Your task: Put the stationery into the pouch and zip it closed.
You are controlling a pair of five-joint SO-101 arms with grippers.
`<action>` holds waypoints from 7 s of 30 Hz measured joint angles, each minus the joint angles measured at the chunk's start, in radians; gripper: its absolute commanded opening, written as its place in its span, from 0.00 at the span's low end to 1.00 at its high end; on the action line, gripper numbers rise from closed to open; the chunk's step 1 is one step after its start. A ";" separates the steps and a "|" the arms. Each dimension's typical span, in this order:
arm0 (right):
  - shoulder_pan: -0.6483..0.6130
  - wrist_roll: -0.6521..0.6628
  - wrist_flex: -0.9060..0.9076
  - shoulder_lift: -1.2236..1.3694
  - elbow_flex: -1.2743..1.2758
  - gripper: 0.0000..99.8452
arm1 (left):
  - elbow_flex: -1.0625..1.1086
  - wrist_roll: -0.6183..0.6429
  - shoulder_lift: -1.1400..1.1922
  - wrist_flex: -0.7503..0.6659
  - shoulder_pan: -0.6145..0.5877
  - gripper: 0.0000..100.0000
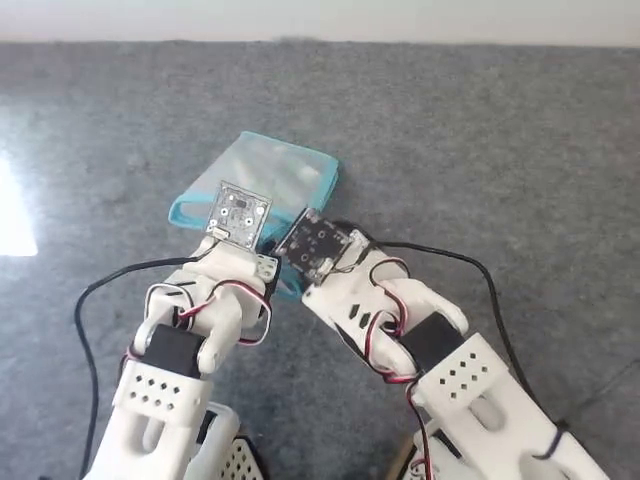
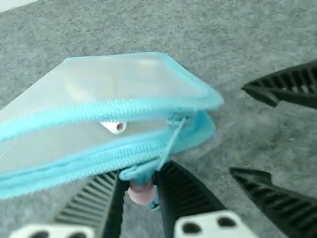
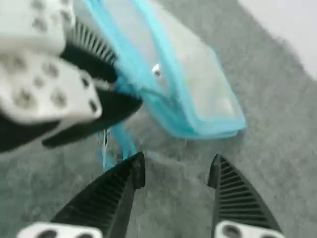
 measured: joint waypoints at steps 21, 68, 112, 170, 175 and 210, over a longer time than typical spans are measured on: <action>-0.018 0.161 0.008 0.187 -0.173 0.26 | -0.037 -0.005 0.000 0.060 -0.086 0.01; -0.058 0.196 -0.132 0.325 -0.210 0.26 | -0.245 -0.183 0.000 0.354 -0.157 0.01; 0.091 -0.043 -0.066 -0.064 0.060 0.26 | -0.853 -0.216 0.338 0.669 0.052 0.01; -0.043 -0.040 -0.095 0.160 -0.285 0.26 | -0.859 -0.264 0.275 0.678 -0.041 0.01; -0.040 -0.041 -0.114 0.133 -0.272 0.26 | -0.858 -0.264 0.275 0.678 -0.038 0.01; -0.028 0.058 -0.074 0.272 -0.253 0.26 | -0.858 -0.262 0.121 0.821 0.152 0.01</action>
